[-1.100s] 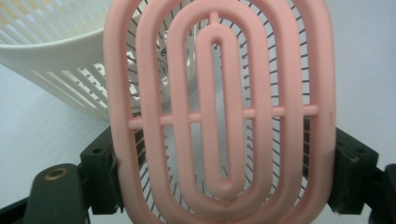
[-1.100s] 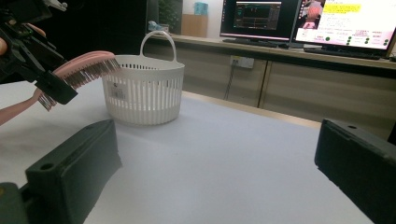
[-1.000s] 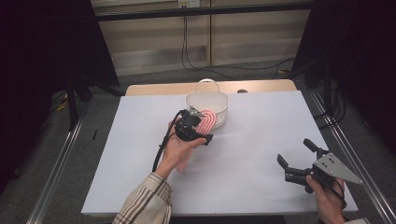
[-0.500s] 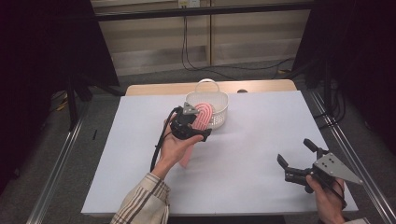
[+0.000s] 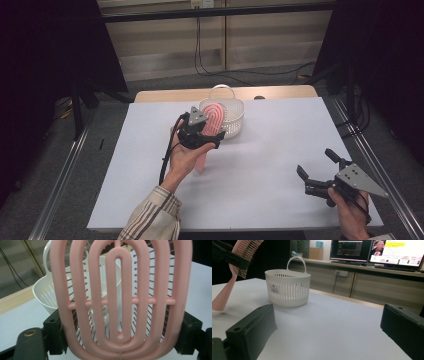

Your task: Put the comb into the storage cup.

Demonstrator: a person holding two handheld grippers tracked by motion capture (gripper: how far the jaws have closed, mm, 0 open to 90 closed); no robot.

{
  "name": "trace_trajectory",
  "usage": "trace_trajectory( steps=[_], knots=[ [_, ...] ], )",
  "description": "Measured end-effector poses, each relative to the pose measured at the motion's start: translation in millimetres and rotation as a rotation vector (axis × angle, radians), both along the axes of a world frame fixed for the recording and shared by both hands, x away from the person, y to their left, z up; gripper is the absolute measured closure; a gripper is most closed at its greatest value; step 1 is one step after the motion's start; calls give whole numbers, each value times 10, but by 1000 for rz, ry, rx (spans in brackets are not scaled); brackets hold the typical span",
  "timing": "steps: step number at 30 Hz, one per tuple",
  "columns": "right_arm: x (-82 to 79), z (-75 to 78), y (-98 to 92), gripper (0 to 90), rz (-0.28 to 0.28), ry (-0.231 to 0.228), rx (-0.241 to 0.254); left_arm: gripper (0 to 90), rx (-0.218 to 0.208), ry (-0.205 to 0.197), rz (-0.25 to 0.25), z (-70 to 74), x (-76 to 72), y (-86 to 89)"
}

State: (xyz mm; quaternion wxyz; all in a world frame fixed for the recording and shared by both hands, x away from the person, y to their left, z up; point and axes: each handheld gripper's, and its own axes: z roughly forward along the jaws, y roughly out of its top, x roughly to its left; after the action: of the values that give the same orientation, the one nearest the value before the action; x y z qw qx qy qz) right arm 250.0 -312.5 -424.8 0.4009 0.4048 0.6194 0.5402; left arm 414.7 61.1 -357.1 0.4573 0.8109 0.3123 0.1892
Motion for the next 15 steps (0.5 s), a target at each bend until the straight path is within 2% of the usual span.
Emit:
trace_trajectory(
  steps=[2,6,10,15],
  knots=[
    [0,0,0,0,0,0,-2,190,-2,-13,18,5,-6,11],
    [-2,1,-1,0,1,0,0,190,-46,-40,51,36,-13,72],
    [0,0,-2,0,1,0,0,190,-74,-73,53,84,-30,115],
    [-4,2,1,0,1,-2,-2,190,-86,-101,47,129,-57,140]
  ],
)
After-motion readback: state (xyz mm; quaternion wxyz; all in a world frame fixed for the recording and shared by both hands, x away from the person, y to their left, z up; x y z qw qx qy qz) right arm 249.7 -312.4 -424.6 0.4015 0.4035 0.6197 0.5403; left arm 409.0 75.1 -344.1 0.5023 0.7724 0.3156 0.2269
